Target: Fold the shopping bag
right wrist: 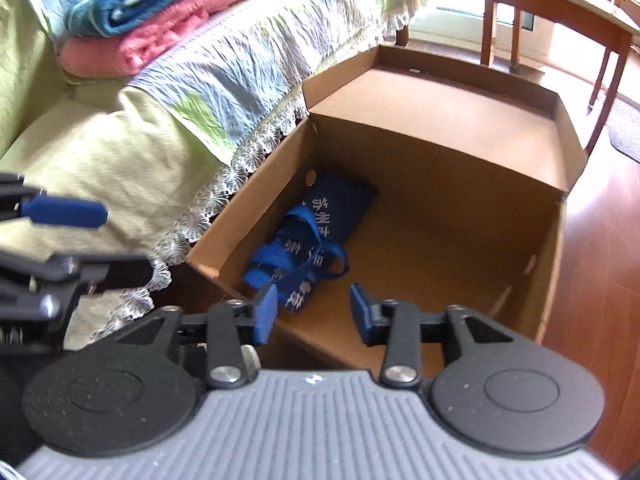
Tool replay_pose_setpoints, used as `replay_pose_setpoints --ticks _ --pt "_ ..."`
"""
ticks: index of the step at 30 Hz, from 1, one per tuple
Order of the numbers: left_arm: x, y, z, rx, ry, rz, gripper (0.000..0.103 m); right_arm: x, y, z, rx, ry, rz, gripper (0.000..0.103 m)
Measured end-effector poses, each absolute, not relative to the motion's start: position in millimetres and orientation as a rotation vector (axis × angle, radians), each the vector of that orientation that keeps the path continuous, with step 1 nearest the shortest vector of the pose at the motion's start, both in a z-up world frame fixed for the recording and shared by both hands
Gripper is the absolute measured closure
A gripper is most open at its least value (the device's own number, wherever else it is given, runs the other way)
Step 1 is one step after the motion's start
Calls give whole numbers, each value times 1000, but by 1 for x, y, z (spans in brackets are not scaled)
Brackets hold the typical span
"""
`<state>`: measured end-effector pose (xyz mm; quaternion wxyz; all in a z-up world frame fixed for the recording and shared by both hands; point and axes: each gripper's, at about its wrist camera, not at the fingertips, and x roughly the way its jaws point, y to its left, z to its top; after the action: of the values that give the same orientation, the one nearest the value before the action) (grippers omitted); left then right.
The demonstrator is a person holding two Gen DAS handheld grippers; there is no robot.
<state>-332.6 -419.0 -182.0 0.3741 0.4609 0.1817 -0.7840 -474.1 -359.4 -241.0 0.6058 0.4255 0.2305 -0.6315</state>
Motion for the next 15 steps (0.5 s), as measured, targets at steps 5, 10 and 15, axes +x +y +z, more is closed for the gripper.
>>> replay_pose_setpoints --ticks 5,10,15 --pt "-329 -396 -161 1123 466 -2017 31 -470 -330 -220 948 549 -1503 39" --pt "-323 -375 -142 1071 470 -2007 26 -466 -308 -200 939 583 -1567 29" --pt "-318 -362 -130 1033 443 -1991 18 -460 -289 -179 938 577 -1625 8"
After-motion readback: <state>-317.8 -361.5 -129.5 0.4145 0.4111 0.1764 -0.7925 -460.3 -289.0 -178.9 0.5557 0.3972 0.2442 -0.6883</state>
